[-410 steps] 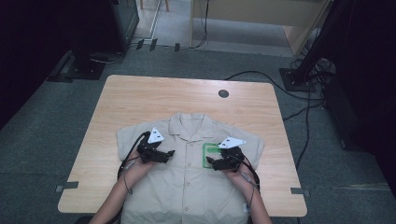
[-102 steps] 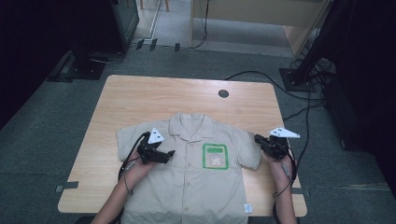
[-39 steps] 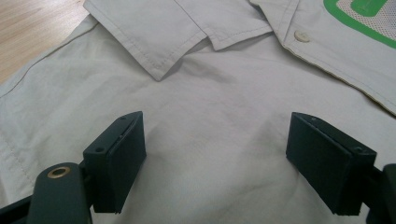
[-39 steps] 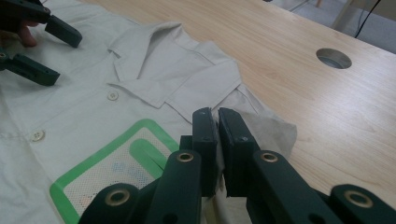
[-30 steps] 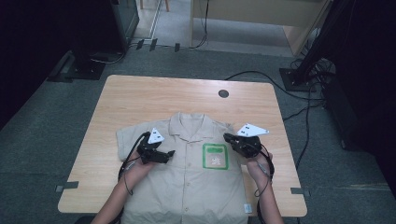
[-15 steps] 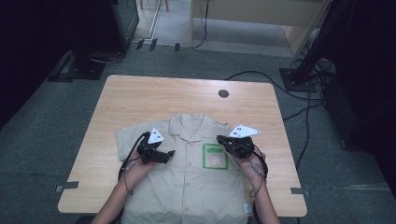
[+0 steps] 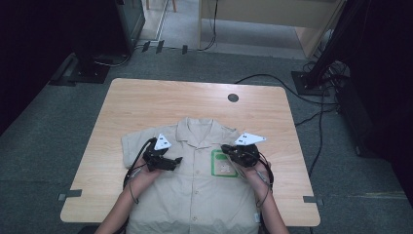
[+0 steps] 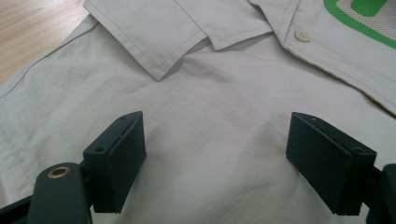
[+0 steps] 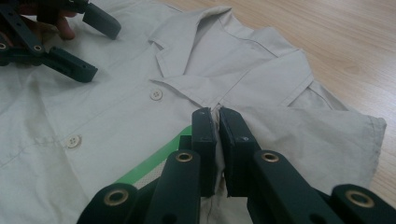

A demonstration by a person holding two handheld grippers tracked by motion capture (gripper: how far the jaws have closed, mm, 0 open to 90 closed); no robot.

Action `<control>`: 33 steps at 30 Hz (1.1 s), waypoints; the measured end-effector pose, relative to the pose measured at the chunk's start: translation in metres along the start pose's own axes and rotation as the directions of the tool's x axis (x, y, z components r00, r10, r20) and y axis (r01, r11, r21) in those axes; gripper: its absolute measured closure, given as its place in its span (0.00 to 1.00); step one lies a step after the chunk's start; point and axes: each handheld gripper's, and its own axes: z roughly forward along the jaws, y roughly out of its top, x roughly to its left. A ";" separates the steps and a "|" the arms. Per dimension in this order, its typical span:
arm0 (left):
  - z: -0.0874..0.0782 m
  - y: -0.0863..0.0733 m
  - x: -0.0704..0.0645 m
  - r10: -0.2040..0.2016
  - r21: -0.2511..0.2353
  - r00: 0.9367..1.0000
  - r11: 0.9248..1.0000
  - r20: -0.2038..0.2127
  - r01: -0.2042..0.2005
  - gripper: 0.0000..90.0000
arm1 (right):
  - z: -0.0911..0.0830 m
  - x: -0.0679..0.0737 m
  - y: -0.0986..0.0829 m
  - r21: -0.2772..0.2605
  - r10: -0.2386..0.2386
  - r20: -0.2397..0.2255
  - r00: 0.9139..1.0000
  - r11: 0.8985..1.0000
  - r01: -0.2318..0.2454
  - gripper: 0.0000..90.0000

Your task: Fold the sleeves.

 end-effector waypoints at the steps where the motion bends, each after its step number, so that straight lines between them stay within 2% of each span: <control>1: 0.000 0.000 0.000 0.000 0.000 1.000 1.000 0.000 0.000 0.22 | 0.001 0.000 0.000 -0.003 0.001 0.000 1.000 1.000 -0.001 0.95; 19: 0.000 0.000 0.000 -0.001 -0.001 1.000 1.000 0.000 0.001 0.22 | 0.015 0.003 -0.008 -0.015 0.039 -0.027 0.999 0.999 -0.040 0.93; 33: 0.000 0.000 0.000 0.000 0.000 1.000 1.000 0.000 0.000 0.22 | 0.021 0.006 -0.010 0.005 0.028 -0.035 0.999 1.000 -0.028 0.90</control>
